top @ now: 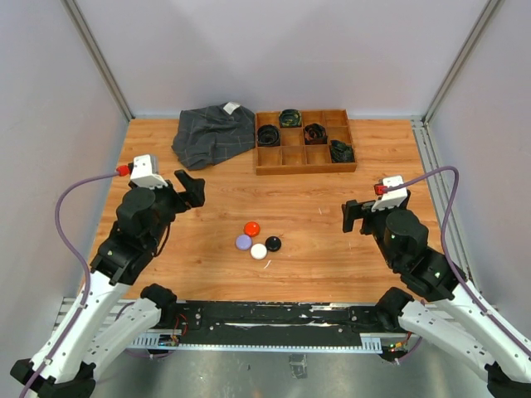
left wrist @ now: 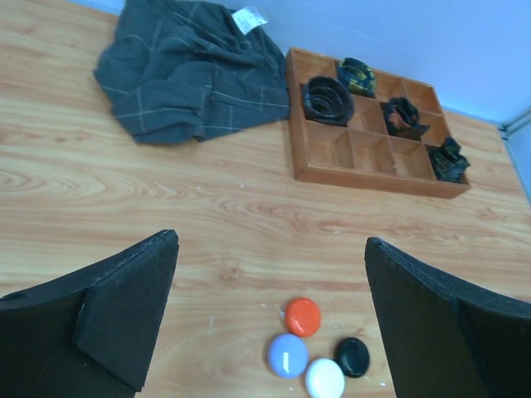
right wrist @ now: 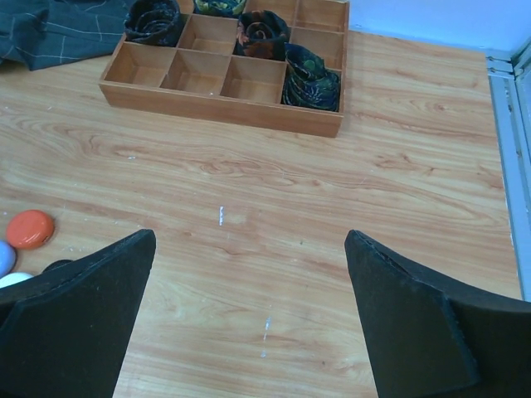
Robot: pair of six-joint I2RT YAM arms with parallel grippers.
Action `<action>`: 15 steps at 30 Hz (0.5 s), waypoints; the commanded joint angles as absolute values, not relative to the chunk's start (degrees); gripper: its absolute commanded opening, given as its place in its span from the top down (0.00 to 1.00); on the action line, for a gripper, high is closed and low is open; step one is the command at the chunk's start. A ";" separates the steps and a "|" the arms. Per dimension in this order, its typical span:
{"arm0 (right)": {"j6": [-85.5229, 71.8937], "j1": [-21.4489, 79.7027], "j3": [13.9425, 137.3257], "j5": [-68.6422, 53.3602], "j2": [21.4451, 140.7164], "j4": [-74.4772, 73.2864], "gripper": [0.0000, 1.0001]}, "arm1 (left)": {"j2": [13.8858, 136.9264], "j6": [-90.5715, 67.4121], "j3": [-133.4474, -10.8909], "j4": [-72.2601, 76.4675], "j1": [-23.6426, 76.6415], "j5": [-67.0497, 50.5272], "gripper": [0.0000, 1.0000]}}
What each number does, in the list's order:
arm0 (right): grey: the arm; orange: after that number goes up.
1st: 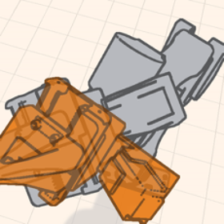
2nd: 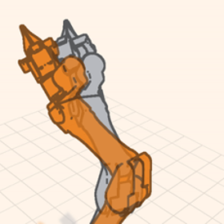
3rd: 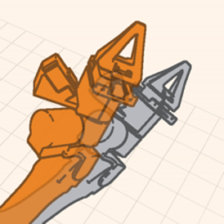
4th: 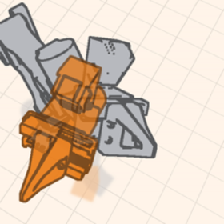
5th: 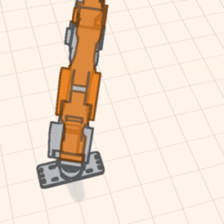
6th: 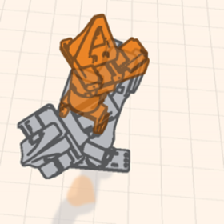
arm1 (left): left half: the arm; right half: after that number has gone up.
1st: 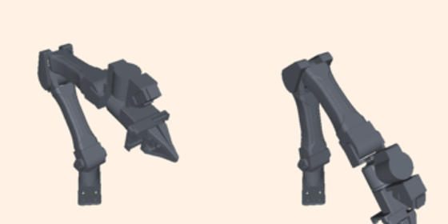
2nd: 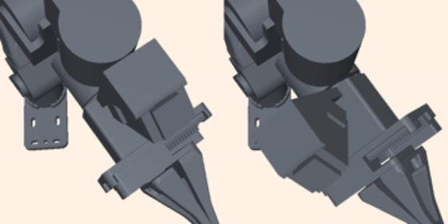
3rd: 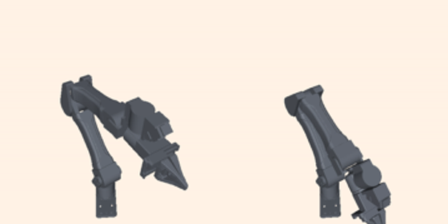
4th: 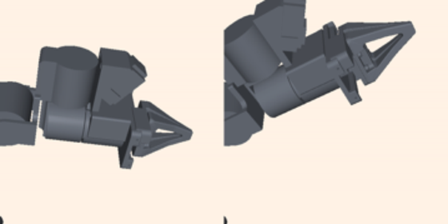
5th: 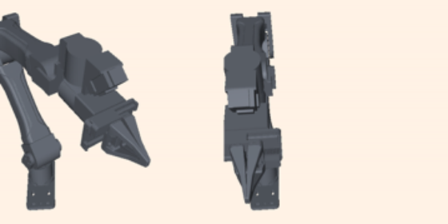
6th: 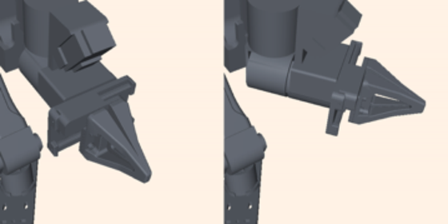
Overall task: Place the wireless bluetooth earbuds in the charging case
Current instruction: Reset both arms
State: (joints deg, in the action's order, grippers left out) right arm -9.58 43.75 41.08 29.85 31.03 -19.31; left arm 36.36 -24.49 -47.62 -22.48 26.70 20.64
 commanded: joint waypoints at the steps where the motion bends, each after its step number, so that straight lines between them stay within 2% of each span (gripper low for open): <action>1: -8.11 43.34 42.59 33.47 31.40 -19.95 0.01 | 37.00 -17.07 -47.77 -17.81 26.38 26.34 0.01; 8: -7.40 43.39 43.51 33.68 31.85 -19.99 0.01 | 36.92 -14.45 -43.78 -10.62 26.37 27.46 0.01; 15: -6.37 43.37 43.85 34.07 32.29 -20.02 0.02 | 36.53 -13.65 -42.61 -10.79 26.37 27.41 0.01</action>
State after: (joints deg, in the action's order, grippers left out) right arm -7.44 43.75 42.09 32.23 32.34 -19.79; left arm 37.28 -15.14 -43.05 -14.15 26.70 25.96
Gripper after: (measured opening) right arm 0.986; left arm 0.993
